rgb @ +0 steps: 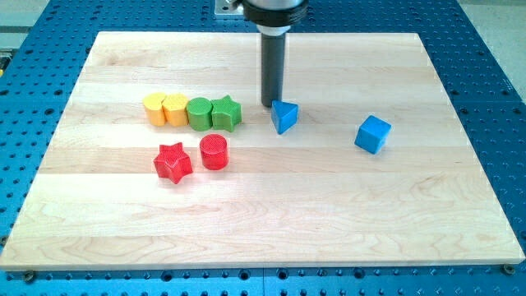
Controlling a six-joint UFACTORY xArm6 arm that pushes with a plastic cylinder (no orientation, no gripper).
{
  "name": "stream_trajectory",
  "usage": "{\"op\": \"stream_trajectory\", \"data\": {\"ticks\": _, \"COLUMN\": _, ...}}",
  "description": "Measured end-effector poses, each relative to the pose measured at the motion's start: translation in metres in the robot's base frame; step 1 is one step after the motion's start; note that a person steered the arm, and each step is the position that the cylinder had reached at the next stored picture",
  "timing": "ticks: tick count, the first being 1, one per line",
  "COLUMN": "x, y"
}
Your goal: Move the red circle into the red star
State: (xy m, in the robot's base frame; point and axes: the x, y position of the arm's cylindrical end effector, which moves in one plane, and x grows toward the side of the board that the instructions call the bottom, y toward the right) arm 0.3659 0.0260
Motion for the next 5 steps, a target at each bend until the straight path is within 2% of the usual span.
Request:
{"op": "stream_trajectory", "data": {"ticks": 1, "x": 0.014, "y": 0.002}}
{"op": "stream_trajectory", "data": {"ticks": 3, "x": 0.079, "y": -0.001}}
{"op": "stream_trajectory", "data": {"ticks": 5, "x": 0.088, "y": -0.009}}
